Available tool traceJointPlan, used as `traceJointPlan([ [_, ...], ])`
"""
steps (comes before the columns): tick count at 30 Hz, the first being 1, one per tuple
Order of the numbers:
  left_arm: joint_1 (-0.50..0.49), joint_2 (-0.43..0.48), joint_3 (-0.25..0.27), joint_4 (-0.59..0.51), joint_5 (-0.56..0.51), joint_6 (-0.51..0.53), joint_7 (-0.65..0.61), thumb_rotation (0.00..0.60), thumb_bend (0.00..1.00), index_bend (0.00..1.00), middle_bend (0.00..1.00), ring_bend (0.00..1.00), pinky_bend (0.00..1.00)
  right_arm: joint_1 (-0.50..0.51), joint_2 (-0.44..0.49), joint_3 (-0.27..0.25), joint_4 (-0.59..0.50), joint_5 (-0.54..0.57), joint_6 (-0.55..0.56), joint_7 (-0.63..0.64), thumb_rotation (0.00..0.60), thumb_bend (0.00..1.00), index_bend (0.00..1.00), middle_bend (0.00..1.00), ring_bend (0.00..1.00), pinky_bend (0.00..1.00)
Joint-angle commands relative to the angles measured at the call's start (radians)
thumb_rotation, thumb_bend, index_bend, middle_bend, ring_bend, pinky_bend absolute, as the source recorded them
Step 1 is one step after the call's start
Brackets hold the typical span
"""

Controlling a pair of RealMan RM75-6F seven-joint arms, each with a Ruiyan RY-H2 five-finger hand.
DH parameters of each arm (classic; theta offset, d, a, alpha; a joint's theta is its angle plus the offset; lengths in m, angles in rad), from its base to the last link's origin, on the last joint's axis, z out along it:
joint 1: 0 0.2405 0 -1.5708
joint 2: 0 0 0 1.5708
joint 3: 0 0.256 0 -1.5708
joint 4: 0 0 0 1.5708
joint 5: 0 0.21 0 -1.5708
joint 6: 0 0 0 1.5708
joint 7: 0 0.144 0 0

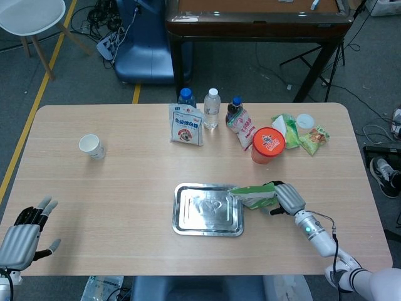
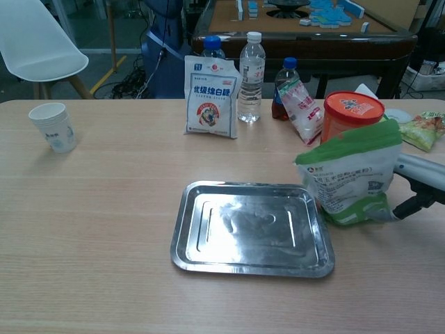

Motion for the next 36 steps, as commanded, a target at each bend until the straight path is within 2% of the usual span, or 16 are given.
traceJointPlan([
  [1,-0.001,0.001,0.001,-0.002,0.0,-0.002,0.003,0.6,0.22,0.1,0.05,0.15,0.08,-0.01,-0.027,0.0,0.039,0.001,0.019,0.011,0.6,0.35,0.44,0.42,0.33,0.3],
  [6,0.0,0.004,-0.004,-0.008,-0.003,0.003,0.01,0.6,0.22,0.12,0.05,0.15,0.08,-0.017,-0.057,-0.002,0.096,-0.004,0.046,0.039,0.6,0.4,0.52,0.47,0.37,0.38],
  [21,0.0,0.001,-0.007,-0.009,-0.002,0.006,0.012,0.6,0.22,0.12,0.05,0.15,0.08,-0.023,-0.088,0.0,0.173,-0.026,0.143,0.086,0.6,0.51,0.61,0.54,0.47,0.49],
  [28,0.001,-0.005,-0.006,0.003,-0.002,0.008,0.0,0.6,0.22,0.12,0.05,0.15,0.08,0.0,-0.039,0.01,0.105,-0.044,0.189,0.033,0.6,0.53,0.64,0.57,0.49,0.51],
  [33,0.003,-0.003,-0.007,0.012,0.003,0.014,-0.014,0.6,0.22,0.12,0.05,0.15,0.08,0.063,0.058,0.013,-0.031,-0.074,0.167,-0.044,0.6,0.56,0.66,0.59,0.51,0.53],
  [36,0.006,-0.001,-0.006,0.016,0.007,0.019,-0.022,0.6,0.22,0.12,0.05,0.15,0.08,0.116,0.143,0.02,-0.153,-0.089,0.119,-0.12,0.6,0.58,0.69,0.61,0.53,0.55],
])
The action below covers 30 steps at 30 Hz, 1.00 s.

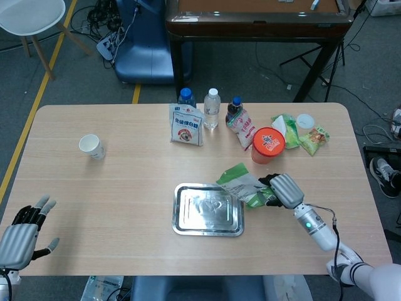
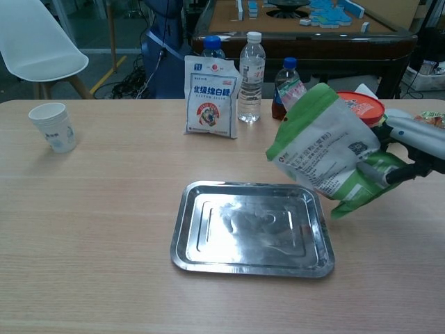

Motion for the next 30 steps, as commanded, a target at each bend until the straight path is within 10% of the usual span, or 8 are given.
traceJointPlan([
  [1,0.003,0.002,0.001,0.003,0.003,0.004,-0.006,0.6,0.22,0.12,0.05,0.15,0.08,0.083,0.127,0.012,-0.175,-0.026,-0.069,-0.114,0.6,0.58,0.69,0.61,0.53,0.55],
  [13,0.012,0.002,0.006,0.021,0.003,0.01,-0.026,0.6,0.22,0.12,0.05,0.15,0.08,0.243,0.384,0.046,-0.604,0.014,-0.344,-0.384,0.6,0.61,0.73,0.66,0.59,0.61],
  [30,0.007,0.005,0.003,0.013,-0.008,-0.007,-0.016,0.6,0.22,0.12,0.04,0.15,0.07,0.318,0.467,0.049,-0.767,0.167,-0.581,-0.62,0.6,0.63,0.76,0.69,0.61,0.63],
])
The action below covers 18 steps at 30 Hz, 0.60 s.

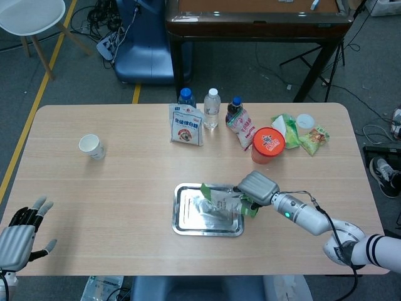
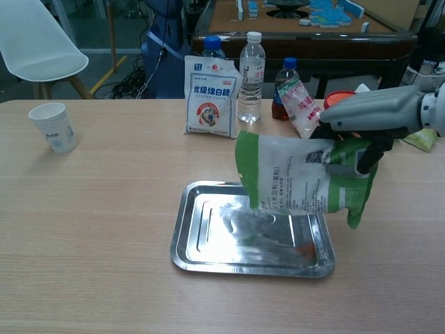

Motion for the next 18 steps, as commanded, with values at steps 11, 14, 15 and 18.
traceJointPlan([
  [11,-0.001,0.006,0.001,-0.007,-0.009,-0.01,0.008,0.6,0.22,0.12,0.04,0.15,0.07,0.014,-0.011,0.012,-0.023,0.114,-0.052,-0.099,0.6,0.63,0.77,0.7,0.62,0.63],
  [14,-0.001,0.005,0.0,-0.006,-0.011,-0.01,0.006,0.6,0.22,0.12,0.04,0.15,0.07,0.013,-0.021,0.011,-0.013,0.12,-0.05,-0.109,0.6,0.63,0.77,0.7,0.62,0.63],
  [15,-0.001,0.005,0.0,-0.005,-0.011,-0.01,0.006,0.6,0.22,0.12,0.04,0.15,0.07,0.011,-0.026,0.011,-0.01,0.12,-0.045,-0.112,0.6,0.63,0.77,0.7,0.62,0.63],
  [18,0.0,0.002,0.001,-0.003,-0.01,-0.01,0.006,0.6,0.22,0.12,0.04,0.15,0.07,0.001,-0.036,0.011,-0.002,0.119,-0.023,-0.111,0.6,0.63,0.77,0.7,0.62,0.63],
])
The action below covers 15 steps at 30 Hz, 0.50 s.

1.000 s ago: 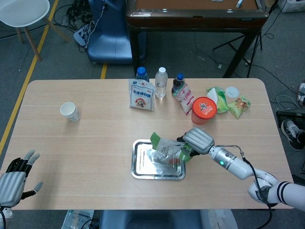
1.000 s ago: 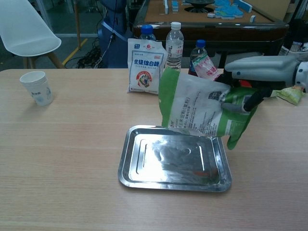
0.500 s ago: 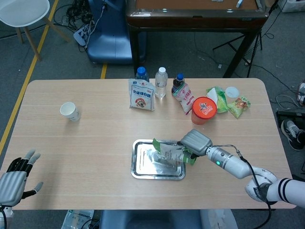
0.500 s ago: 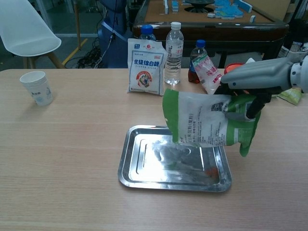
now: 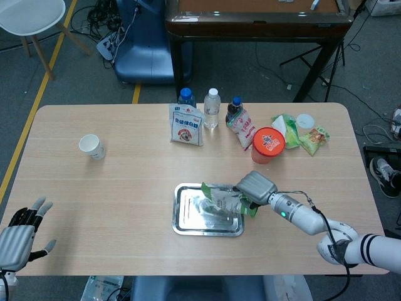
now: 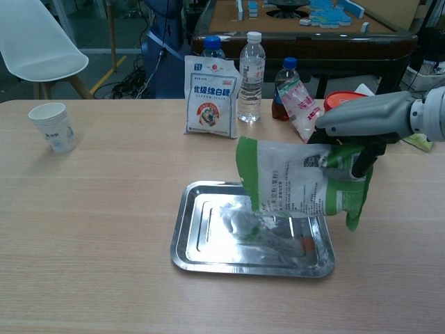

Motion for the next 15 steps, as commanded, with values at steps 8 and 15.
traceJointPlan([
  [8,0.003,-0.012,0.001,0.009,0.003,0.005,-0.008,0.6,0.22,0.12,0.04,0.15,0.07,-0.116,-0.097,-0.02,0.115,-0.079,0.22,0.09,0.6,0.63,0.77,0.69,0.62,0.63],
  [15,0.004,-0.014,0.003,0.006,0.012,0.009,-0.008,0.6,0.22,0.12,0.04,0.15,0.07,-0.218,-0.246,-0.076,0.37,-0.24,0.47,0.307,0.6,0.62,0.77,0.68,0.61,0.63],
])
